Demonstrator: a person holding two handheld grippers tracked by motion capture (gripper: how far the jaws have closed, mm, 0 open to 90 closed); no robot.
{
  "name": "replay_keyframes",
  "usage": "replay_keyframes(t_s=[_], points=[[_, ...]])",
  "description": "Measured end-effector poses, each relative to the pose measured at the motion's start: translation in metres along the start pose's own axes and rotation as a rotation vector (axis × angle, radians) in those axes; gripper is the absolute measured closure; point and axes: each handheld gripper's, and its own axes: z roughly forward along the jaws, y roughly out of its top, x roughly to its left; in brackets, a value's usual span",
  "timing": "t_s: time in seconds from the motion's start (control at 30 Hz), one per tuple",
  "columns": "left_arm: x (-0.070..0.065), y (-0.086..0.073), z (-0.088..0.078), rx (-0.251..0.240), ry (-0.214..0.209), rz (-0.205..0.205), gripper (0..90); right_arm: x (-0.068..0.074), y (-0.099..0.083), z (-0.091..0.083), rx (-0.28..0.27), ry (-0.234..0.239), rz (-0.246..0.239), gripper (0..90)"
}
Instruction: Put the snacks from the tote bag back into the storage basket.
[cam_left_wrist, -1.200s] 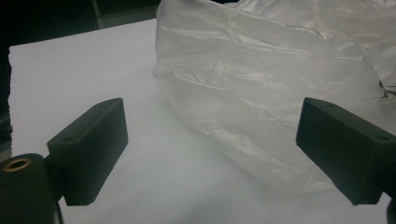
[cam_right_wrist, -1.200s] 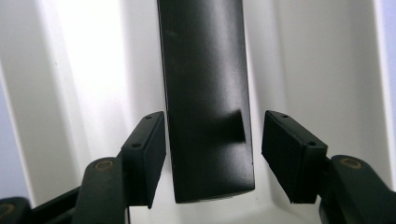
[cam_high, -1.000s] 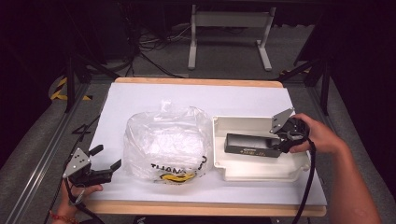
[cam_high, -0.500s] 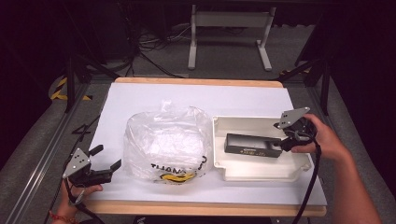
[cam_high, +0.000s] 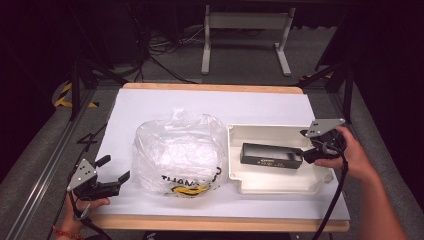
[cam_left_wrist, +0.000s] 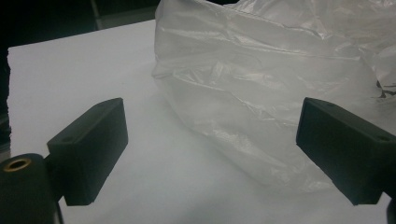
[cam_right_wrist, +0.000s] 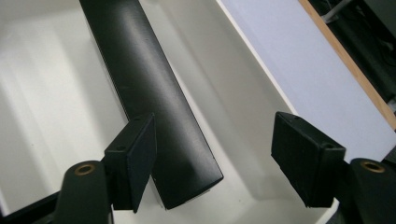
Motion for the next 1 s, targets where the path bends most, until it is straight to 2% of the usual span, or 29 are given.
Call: replay_keyframes(t_s=[0.17,0.37,0.5,0.57,0.87,0.93,1.0], points=[[0.0,0.0,0.0,-0.001,0.0,-0.002,9.9,0.005,-0.004,-0.006,-0.022,-0.024,0.036,28.5],[0.0,0.0,0.0,0.0,-0.001,0.0,9.9,0.01,-0.009,-0.009,-0.024,-0.056,0.054,25.2],[0.0,0.0,0.0,0.0,-0.002,0.0,9.9,0.012,-0.017,-0.013,-0.035,-0.076,0.095,19.4],[0.0,0.0,0.0,0.001,-0.002,0.0,9.9,0.014,-0.021,-0.014,-0.032,-0.101,0.102,17.9],[0.0,0.0,0.0,0.0,-0.003,-0.003,9.9,0.021,-0.036,-0.019,-0.055,-0.146,0.177,11.5],[0.0,0.0,0.0,0.001,-0.003,0.0,9.9,0.024,-0.044,-0.02,-0.067,-0.156,0.212,10.2],[0.0,0.0,0.0,0.001,-0.004,-0.001,9.9,0.025,-0.048,-0.02,-0.073,-0.169,0.228,9.5]])
